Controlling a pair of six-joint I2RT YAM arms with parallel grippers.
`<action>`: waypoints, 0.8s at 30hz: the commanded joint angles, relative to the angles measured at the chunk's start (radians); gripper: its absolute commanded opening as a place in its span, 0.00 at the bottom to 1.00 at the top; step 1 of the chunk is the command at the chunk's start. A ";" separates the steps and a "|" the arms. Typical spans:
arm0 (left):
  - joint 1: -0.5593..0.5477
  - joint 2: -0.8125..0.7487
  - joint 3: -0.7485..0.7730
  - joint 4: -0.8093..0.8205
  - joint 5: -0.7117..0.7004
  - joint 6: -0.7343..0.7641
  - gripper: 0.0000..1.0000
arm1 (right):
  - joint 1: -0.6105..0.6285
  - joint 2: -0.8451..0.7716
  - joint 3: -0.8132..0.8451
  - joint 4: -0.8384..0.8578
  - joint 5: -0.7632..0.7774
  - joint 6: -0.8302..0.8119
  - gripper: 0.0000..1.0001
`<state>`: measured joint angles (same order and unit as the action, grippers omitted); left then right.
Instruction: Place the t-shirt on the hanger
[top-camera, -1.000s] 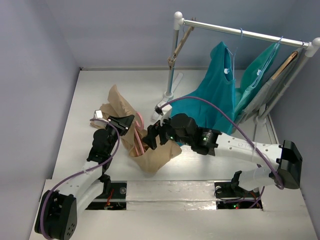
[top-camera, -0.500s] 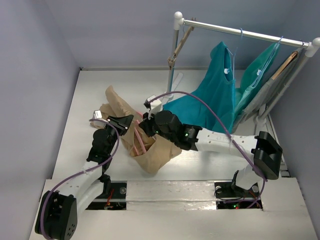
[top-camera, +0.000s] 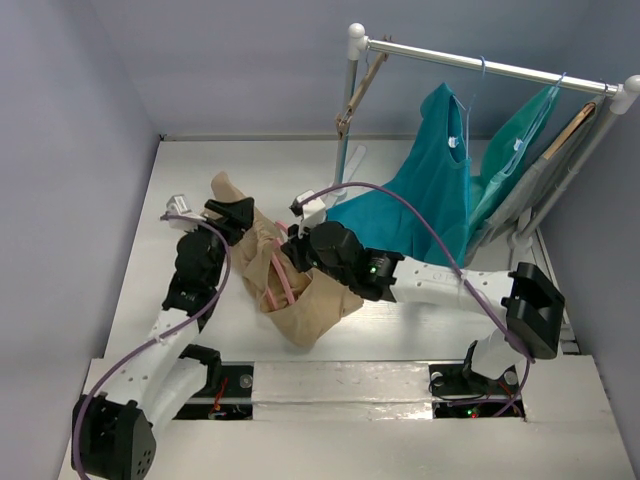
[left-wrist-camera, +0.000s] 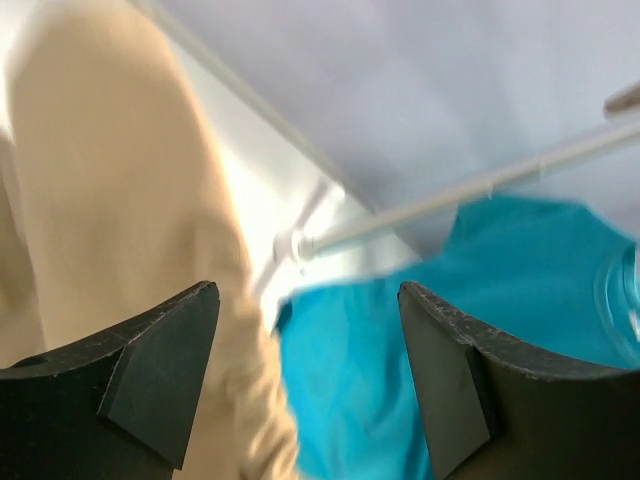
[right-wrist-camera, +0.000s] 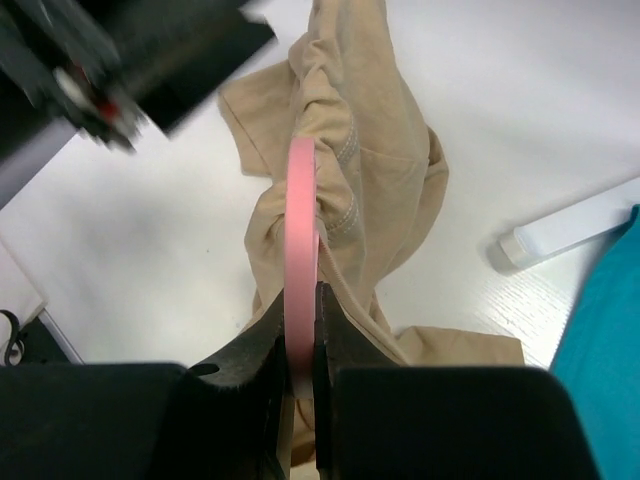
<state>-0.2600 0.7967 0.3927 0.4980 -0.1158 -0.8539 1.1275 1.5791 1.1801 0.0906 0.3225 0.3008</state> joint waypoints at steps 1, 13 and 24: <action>0.042 0.042 0.104 -0.047 -0.067 0.095 0.68 | 0.008 -0.062 -0.016 0.041 0.039 -0.031 0.00; 0.182 0.182 0.153 0.082 0.058 0.059 0.61 | 0.008 -0.119 -0.063 0.046 -0.005 -0.025 0.00; 0.209 0.361 0.235 0.119 0.001 0.050 0.60 | 0.008 -0.142 -0.086 0.057 -0.036 -0.022 0.00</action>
<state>-0.0692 1.1332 0.5701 0.5442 -0.0929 -0.8021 1.1275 1.4757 1.0977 0.0856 0.3012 0.2913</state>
